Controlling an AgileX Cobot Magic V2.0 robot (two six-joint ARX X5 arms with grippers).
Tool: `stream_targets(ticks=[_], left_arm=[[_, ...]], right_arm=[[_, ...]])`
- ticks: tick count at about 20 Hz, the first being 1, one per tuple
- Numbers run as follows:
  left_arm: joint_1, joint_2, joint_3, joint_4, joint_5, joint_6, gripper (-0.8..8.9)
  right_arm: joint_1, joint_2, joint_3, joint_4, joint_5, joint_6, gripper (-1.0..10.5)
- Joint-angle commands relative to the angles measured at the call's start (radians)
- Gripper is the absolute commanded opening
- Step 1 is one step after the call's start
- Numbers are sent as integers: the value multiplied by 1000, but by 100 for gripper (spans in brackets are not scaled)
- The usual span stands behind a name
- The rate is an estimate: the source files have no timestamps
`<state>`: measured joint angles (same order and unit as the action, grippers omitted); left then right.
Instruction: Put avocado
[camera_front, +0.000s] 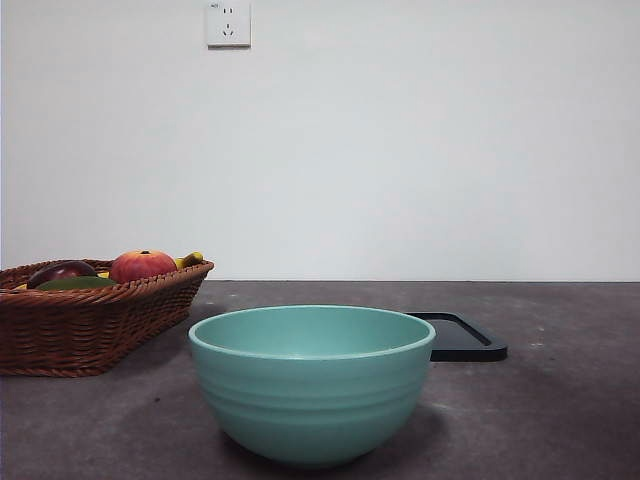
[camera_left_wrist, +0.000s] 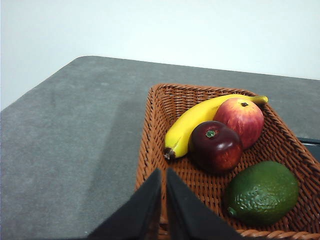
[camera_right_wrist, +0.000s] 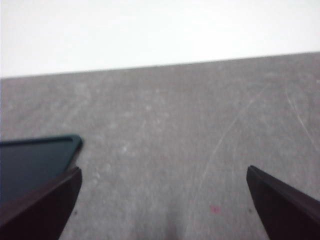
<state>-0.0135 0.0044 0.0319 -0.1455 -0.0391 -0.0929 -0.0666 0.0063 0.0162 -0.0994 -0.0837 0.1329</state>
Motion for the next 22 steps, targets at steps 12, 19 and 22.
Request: stream_targets(ticks=[12,19,22], left_arm=[[0,-1,-19,11,-2,-10,16],[0,-1,19,11,-3,-45,16],[0,-1,34,11,-3,-76,16]], right_arm=[[0,-3,-5,103,-47,23,568],[1,-3,1,174,-128,120,568],[1,-2,12,164,-160,130,568]])
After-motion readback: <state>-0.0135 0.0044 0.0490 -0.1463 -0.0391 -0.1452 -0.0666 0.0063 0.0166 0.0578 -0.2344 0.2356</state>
